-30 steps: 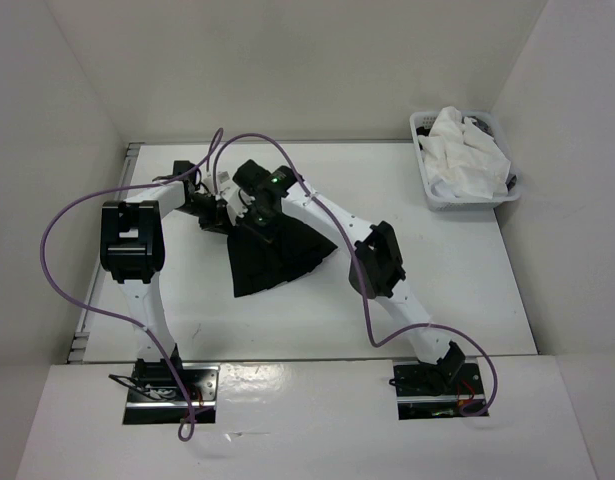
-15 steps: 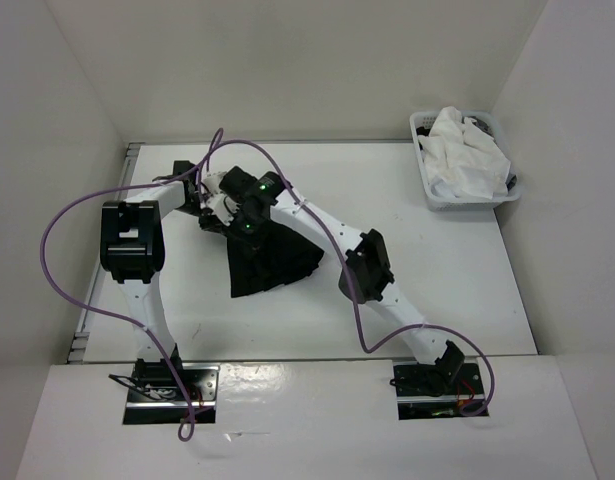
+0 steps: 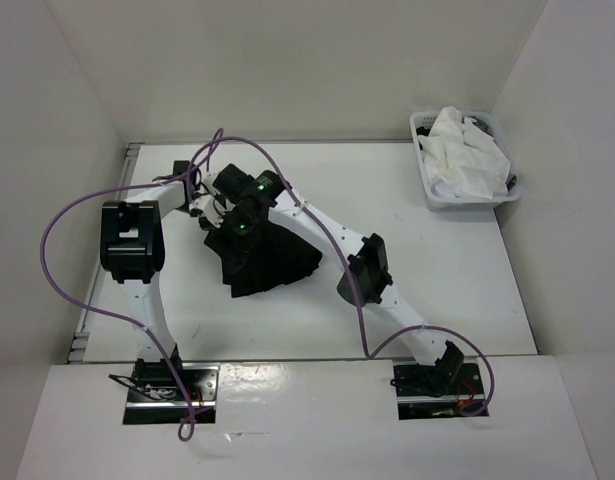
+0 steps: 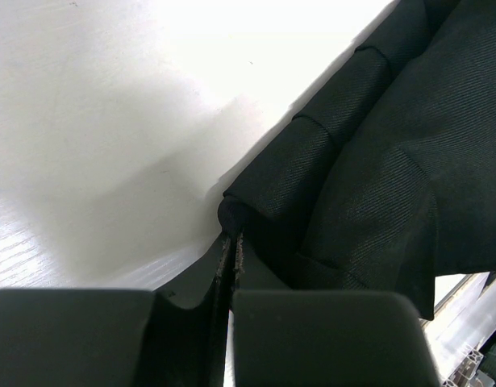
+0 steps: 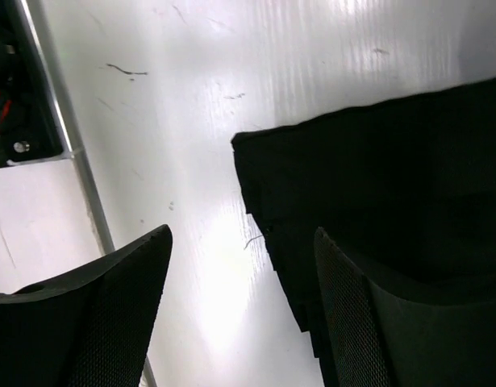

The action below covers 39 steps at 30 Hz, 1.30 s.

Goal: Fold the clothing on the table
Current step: Fold the skirt

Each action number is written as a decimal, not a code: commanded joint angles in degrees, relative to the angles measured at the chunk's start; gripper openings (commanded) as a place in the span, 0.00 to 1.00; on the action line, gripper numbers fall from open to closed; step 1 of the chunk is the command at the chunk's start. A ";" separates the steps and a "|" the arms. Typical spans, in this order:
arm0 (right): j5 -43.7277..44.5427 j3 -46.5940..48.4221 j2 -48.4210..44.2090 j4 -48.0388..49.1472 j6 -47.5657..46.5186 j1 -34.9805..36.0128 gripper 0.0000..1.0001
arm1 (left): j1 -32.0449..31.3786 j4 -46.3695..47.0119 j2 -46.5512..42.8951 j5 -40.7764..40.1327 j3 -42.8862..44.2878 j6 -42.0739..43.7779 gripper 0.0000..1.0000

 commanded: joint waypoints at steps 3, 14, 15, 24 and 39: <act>-3.96 2.53 -7.21 -1.19 -2.33 0.45 0.78 | 0.41 -1.56 -1.24 -0.63 1.47 0.44 0.01; 2.63 -23.37 -28.18 1.96 -5.31 -14.21 0.79 | 11.13 -5.96 -12.48 -7.30 -0.38 5.96 0.84; 3.51 -26.62 -30.66 3.28 -5.31 -15.80 0.79 | 12.10 -6.57 -13.62 -8.62 -1.16 6.50 0.86; 8.62 -65.19 -59.02 18.14 -2.16 -41.98 0.84 | 18.08 -9.38 -31.01 -3.49 -4.95 10.37 0.96; 0.71 -93.80 -87.99 27.29 1.63 -68.28 0.94 | 8.79 -34.85 -23.32 31.43 -1.18 40.75 0.96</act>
